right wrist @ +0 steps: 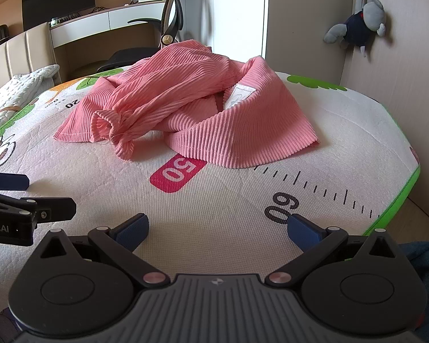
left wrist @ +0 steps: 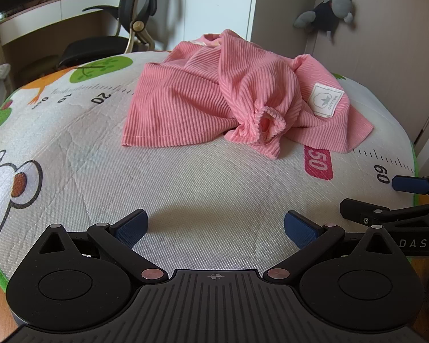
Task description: Fold clothes
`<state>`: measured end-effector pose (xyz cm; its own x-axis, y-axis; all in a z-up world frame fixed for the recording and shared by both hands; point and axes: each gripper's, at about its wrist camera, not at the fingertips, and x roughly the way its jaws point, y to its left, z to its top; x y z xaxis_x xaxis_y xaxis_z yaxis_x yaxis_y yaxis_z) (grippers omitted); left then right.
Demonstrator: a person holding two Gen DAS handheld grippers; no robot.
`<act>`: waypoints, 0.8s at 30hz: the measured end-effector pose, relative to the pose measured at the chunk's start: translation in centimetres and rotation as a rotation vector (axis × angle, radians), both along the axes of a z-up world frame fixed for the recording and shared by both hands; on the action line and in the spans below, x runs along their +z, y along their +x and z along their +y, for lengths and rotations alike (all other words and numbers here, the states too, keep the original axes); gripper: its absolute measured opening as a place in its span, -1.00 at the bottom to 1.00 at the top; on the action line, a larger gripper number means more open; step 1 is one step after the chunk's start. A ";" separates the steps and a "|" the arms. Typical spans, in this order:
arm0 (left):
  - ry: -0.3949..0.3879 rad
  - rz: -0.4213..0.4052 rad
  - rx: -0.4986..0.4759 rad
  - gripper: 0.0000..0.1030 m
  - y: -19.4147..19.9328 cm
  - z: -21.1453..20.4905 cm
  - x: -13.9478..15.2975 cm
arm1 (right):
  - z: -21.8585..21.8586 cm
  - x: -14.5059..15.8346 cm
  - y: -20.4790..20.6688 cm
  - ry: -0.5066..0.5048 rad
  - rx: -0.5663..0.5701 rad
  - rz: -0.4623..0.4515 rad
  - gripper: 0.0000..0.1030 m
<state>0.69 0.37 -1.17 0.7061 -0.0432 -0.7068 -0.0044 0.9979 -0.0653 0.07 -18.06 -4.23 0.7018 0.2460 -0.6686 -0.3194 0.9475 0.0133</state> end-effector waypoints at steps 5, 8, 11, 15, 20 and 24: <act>0.000 0.000 0.000 1.00 0.0 0.0 0.0 | 0.0 0.0 0.1 0.000 0.000 0.000 1.00; 0.000 0.001 0.000 1.00 0.0 0.0 0.0 | 0.0 0.0 0.0 0.000 0.000 0.000 1.00; 0.000 0.001 0.000 1.00 0.0 0.0 0.0 | 0.0 0.0 0.1 0.001 0.000 0.001 1.00; -0.002 0.006 -0.003 1.00 0.1 0.1 0.1 | -0.2 0.4 0.7 0.014 0.001 0.004 1.00; -0.050 0.007 -0.014 1.00 1.4 1.9 1.6 | -1.2 1.1 2.4 0.075 -0.021 0.036 1.00; -0.087 -0.046 0.029 1.00 3.5 4.1 4.4 | -2.8 0.9 3.6 0.197 -0.047 0.097 1.00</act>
